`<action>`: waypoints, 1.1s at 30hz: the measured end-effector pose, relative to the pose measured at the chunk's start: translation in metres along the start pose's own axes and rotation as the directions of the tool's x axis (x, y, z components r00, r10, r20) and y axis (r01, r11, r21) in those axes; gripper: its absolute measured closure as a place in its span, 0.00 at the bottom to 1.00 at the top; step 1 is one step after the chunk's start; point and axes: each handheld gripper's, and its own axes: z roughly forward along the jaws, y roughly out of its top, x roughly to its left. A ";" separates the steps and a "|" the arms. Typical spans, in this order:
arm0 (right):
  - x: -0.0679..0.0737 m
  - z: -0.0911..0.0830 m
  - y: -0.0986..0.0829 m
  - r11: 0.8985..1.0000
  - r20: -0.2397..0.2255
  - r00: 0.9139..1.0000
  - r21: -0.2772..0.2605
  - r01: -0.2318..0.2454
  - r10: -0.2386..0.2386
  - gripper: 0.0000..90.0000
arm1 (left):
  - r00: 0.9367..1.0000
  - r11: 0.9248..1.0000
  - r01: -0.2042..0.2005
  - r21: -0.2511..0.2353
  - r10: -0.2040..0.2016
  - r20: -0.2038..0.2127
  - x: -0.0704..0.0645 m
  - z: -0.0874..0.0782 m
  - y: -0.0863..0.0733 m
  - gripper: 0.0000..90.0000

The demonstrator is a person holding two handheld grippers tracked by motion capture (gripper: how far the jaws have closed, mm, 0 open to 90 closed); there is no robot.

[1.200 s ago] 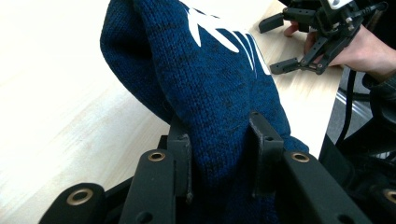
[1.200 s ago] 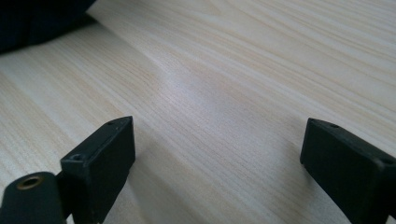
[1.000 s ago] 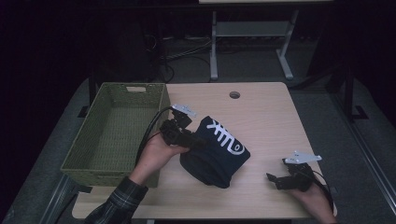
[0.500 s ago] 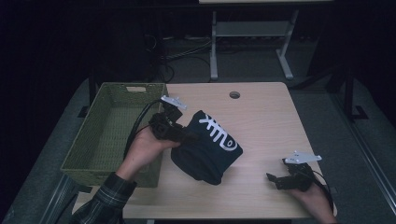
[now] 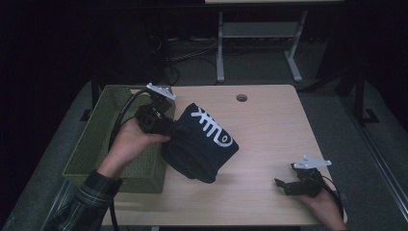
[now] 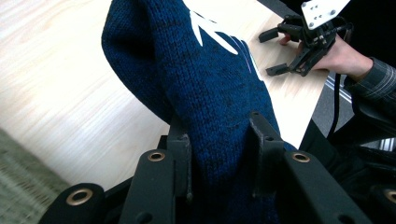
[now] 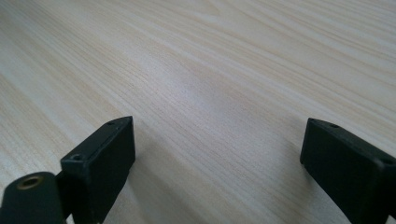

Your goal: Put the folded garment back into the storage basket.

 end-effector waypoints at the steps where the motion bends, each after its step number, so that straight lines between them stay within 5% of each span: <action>1: 0.000 0.000 0.000 1.000 0.000 1.000 0.000 -0.001 0.001 0.11 | 1.000 1.000 -0.001 0.002 0.001 -0.002 0.001 -0.004 0.000 0.74; 16: 0.000 0.000 0.000 1.000 0.004 1.000 0.000 -0.008 0.008 0.11 | 0.997 0.997 0.065 -0.038 -0.066 -0.046 0.020 -0.060 -0.007 0.75; 33: 0.000 0.000 0.000 1.000 0.005 1.000 -0.001 -0.005 0.005 0.11 | 0.979 0.985 0.142 -0.101 -0.154 -0.133 0.043 -0.116 -0.032 0.74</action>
